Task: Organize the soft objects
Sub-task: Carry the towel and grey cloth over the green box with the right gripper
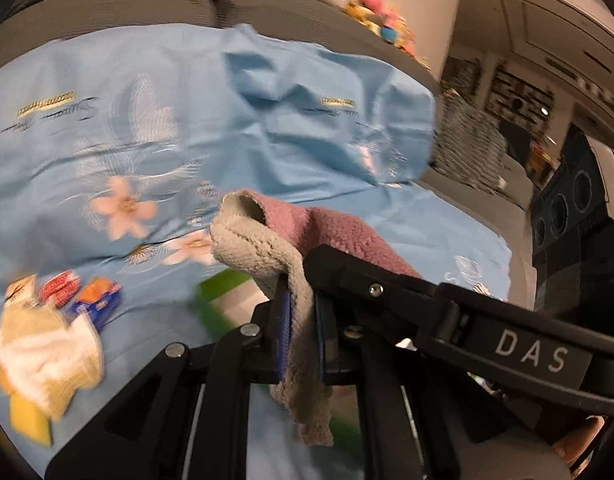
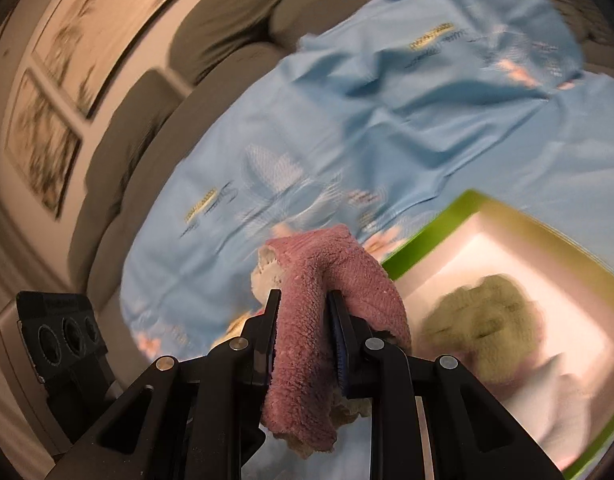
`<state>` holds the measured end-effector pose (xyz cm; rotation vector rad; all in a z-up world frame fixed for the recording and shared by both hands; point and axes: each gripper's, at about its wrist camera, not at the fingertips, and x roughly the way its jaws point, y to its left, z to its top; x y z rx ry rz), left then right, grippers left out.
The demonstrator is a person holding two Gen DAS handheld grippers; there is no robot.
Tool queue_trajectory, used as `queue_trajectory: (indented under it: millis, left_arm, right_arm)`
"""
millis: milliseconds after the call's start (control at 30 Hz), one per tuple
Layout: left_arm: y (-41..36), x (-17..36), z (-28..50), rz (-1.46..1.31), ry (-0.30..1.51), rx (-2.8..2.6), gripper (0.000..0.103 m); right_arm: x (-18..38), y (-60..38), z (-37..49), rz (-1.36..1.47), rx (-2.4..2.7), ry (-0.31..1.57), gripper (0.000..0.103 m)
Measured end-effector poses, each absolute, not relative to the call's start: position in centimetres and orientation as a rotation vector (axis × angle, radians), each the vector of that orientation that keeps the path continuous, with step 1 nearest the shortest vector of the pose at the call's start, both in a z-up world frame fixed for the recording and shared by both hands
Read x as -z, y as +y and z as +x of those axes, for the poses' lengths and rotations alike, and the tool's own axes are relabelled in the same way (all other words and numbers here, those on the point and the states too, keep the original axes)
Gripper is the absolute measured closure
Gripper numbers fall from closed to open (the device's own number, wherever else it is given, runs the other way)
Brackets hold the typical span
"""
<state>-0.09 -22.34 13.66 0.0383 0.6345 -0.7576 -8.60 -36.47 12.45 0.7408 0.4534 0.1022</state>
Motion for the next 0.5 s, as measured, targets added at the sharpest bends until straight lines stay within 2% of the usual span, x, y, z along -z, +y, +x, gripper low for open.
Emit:
queue_trajectory:
  millis: [200,500]
  left_arm:
    - [-28.1,-12.5,1.2,0.108,0.664,0.866,0.097]
    - [-32.0,-7.7,3.5,0.165,0.849,0.852,0.096]
  right_arm:
    - [-10.3,-40.6,-8.4,0.827,0.046,0.469,0.079]
    - [-5.7,-43.5,-6.1,0.964,0.151,0.66,0.078]
